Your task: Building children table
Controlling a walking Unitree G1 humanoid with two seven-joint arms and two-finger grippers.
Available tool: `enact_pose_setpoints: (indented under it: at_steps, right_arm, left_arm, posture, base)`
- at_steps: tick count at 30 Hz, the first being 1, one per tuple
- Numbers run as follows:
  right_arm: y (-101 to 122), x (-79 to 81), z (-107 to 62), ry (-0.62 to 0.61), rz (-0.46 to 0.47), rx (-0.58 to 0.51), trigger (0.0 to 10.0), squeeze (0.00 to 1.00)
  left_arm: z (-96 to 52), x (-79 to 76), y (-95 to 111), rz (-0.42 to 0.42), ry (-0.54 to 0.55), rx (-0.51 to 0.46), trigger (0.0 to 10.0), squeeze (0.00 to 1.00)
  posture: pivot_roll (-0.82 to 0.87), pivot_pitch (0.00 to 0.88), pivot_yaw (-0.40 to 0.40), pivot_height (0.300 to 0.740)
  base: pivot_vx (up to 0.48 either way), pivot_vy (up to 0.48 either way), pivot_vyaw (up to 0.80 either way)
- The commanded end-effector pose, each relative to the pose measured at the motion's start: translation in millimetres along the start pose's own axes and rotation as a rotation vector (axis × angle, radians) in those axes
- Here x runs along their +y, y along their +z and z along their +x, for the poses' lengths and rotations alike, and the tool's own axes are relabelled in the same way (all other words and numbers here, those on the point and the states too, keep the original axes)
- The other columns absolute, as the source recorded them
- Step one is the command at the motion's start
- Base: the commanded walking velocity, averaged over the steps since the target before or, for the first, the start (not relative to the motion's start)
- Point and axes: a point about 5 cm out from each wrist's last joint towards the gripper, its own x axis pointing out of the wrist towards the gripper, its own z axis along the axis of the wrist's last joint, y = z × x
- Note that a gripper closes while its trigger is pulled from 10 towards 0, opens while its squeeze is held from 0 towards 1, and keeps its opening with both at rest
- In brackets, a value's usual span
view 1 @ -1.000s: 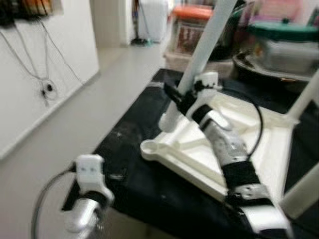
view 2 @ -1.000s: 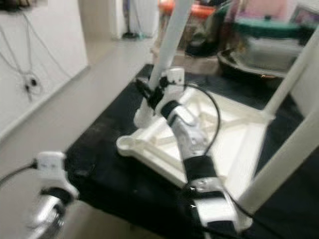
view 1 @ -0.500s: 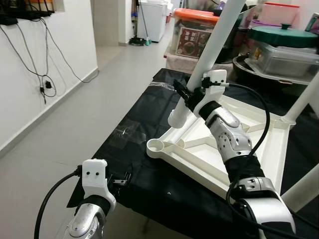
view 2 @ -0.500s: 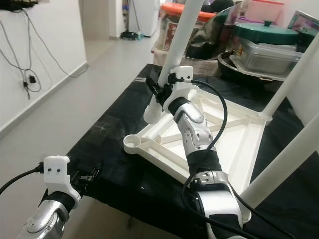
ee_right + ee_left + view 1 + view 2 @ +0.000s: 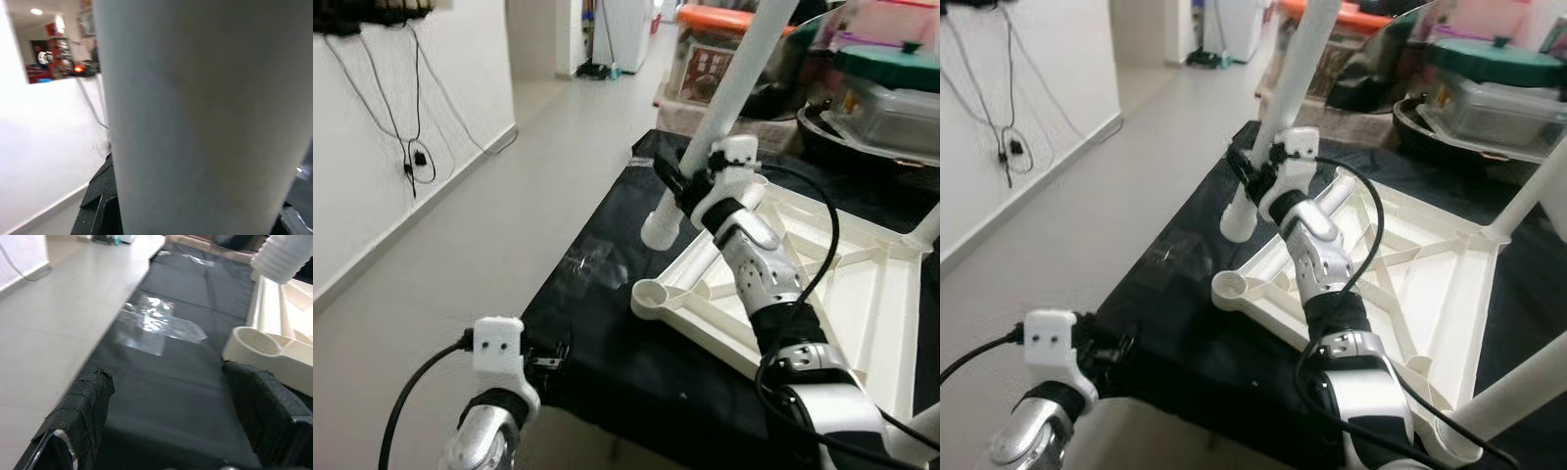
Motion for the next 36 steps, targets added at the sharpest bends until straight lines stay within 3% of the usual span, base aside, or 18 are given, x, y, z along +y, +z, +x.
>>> enact_pose_setpoints:
  at_steps: [1,8,10,12,13,19,22,26,36]
  right_arm:
    - [5,-5.0,0.2,0.003,-0.012,-0.01,10.0,0.0]
    - [7,-16.5,-0.1,0.109,0.044,0.04,10.0,0.0]
    - [10,-21.0,-0.7,0.136,0.077,0.051,10.0,0.0]
    - [18,-25.0,-2.9,0.241,0.157,0.04,10.0,0.0]
    - [21,-23.0,-3.4,0.315,0.185,0.035,10.0,0.0]
    - [25,-17.1,-4.0,0.423,0.211,0.031,10.0,0.0]
    - [15,0.2,-5.6,0.622,0.175,0.067,10.0,0.0]
    - [10,9.7,-6.1,0.724,0.171,0.079,10.0,0.0]
    - [-2,17.9,-8.6,0.803,0.129,0.101,10.0,0.0]
  left_arm:
    - [-1.6,-4.0,-3,0.0,-0.005,0.021,10.0,0.0]
    - [-6.2,-13.8,-5,-0.006,-0.042,0.043,10.0,0.0]
    - [-8.1,-15.7,-5,-0.008,-0.048,0.046,10.0,0.0]
    - [-11.2,-17.5,-5,-0.013,-0.053,0.053,10.0,0.0]
    - [-12.8,-18.6,-4,-0.015,-0.058,0.056,10.0,0.0]
    - [-15.6,-20.7,-2,-0.016,-0.068,0.058,10.0,0.0]
    - [-20.6,-26.5,2,-0.019,-0.094,0.057,10.0,0.0]
    - [-23.7,-28.8,4,-0.02,-0.098,0.056,10.0,0.0]
    - [-35.0,-33.3,10,-0.026,-0.096,0.065,10.0,0.0]
  posture:
    - [0.08,0.088,-0.113,0.74]
    - [0.09,0.114,-0.112,0.74]
    - [0.1,0.129,-0.111,0.74]
    - [0.1,0.147,-0.11,0.74]
    - [0.1,0.156,-0.108,0.74]
    - [0.1,0.17,-0.104,0.74]
    - [0.11,0.189,-0.101,0.74]
    - [0.13,0.208,-0.103,0.74]
    - [0.13,0.254,-0.103,0.74]
  base:
    - [0.0,0.0,0.0]
    - [0.0,0.0,0.0]
    - [0.0,0.0,0.0]
    - [0.0,0.0,0.0]
    - [0.0,0.0,0.0]
    - [0.0,0.0,0.0]
    - [0.0,0.0,0.0]
    - [0.0,0.0,0.0]
    - [0.0,0.0,0.0]
